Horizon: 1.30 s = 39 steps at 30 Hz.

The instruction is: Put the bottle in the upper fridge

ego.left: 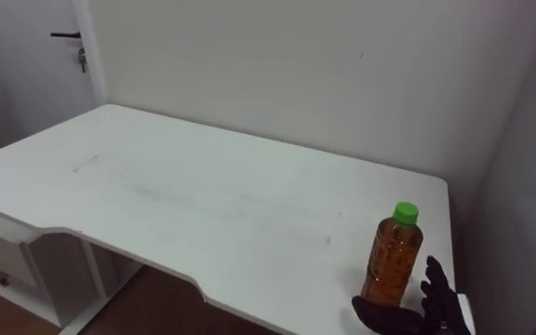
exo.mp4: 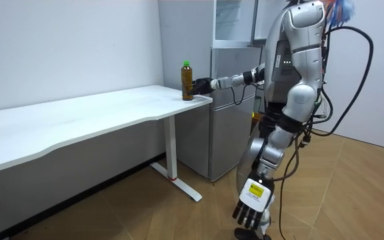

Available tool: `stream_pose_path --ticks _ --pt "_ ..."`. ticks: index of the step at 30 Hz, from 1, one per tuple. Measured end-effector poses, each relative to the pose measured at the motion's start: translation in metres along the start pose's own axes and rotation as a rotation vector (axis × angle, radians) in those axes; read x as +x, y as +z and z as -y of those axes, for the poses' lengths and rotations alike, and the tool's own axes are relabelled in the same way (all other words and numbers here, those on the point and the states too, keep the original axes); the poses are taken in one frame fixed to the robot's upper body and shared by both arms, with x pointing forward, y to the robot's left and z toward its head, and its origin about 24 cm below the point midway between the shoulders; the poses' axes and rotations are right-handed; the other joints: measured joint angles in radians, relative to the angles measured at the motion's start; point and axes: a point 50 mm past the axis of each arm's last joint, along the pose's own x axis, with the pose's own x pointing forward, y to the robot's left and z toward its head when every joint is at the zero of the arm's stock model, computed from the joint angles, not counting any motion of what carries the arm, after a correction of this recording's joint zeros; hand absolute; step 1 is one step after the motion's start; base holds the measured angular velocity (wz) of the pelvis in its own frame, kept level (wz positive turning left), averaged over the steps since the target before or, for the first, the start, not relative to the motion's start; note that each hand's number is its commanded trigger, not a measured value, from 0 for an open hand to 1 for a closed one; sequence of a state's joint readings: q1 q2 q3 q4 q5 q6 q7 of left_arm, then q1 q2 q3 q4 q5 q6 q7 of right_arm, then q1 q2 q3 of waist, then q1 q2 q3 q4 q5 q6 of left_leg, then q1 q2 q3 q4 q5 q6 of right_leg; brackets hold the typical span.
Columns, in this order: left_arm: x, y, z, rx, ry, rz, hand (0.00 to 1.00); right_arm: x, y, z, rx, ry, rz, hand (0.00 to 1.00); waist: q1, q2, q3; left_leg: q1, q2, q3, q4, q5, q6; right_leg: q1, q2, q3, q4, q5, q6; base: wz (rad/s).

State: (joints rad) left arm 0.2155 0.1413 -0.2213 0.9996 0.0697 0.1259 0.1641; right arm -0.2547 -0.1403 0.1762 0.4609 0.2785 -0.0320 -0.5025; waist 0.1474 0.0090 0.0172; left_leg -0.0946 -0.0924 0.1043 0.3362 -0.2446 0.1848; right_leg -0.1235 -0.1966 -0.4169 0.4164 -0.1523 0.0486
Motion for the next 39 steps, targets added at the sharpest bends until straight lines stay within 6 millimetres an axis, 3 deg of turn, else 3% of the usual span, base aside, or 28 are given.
stream_pose_path --ticks 14,30,39 --pt "-0.001 -0.007 0.003 0.022 -0.010 -0.037 0.00 -0.004 -0.001 -0.009 -0.034 -0.005 0.005 0.00 0.028 0.002 -0.0001 0.002 -0.008 -0.008 0.002 0.002 0.003 -0.003 -0.013 -0.007 0.018 -0.004 0.006 0.00" --pt "-0.002 -0.007 0.006 0.045 0.000 -0.043 0.00 -0.005 -0.001 -0.011 -0.037 -0.020 0.008 0.00 0.030 0.010 0.0016 0.001 -0.009 -0.019 0.004 0.002 0.004 0.000 -0.016 -0.025 0.022 -0.003 0.005 0.00" --pt "-0.001 -0.002 0.007 0.046 -0.004 -0.026 0.00 -0.003 0.002 -0.011 0.004 -0.036 -0.004 0.00 0.027 0.012 -0.0001 0.002 -0.010 -0.024 0.005 0.003 0.005 -0.019 -0.033 -0.034 0.072 -0.006 0.008 0.02"
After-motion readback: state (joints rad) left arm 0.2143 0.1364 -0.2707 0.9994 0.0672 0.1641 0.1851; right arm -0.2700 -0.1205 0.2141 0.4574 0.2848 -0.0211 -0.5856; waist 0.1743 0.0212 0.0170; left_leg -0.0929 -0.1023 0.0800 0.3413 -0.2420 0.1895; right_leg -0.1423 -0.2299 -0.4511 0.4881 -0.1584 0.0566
